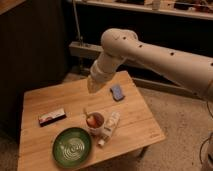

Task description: Place the white sponge in the ceramic bowl

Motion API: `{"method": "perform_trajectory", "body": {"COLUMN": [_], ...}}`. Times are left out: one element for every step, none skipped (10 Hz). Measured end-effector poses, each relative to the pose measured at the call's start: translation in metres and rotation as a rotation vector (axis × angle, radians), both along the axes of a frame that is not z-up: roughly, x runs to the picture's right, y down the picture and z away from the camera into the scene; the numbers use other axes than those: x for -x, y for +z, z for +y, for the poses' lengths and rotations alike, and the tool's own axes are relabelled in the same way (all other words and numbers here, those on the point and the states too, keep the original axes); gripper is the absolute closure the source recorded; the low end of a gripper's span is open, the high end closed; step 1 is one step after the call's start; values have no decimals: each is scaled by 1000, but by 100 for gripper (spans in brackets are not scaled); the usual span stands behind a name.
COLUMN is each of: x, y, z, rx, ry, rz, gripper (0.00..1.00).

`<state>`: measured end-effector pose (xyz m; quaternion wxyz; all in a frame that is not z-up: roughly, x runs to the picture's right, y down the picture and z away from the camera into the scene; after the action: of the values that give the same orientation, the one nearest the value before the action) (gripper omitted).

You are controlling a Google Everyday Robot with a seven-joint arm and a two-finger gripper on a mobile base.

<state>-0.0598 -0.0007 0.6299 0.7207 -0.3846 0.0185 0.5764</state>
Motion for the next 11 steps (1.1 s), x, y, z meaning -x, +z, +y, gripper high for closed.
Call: {"method": "perform_trajectory", "body": {"x": [0,-9,-18,-26,-34,-48,-58,-68,-81,-96,-107], "y": [1,21,37,52,63,82,98,112,128,148,164], "z": [3,6,-1,-9,-18,-35,-49,-60,-73,-85,-90], "rx": [-1,-4,-15,-31,-49,-79,-108,-131,-160,-188,-193], "ry": [-13,-21,-17,-11,-4,7,12,15,14,4,-4], "rz": [9,55,81,97,106,118,119,118,115,85,63], "gripper": [34,20,20,20,20,20,20,20,20,20,20]}}
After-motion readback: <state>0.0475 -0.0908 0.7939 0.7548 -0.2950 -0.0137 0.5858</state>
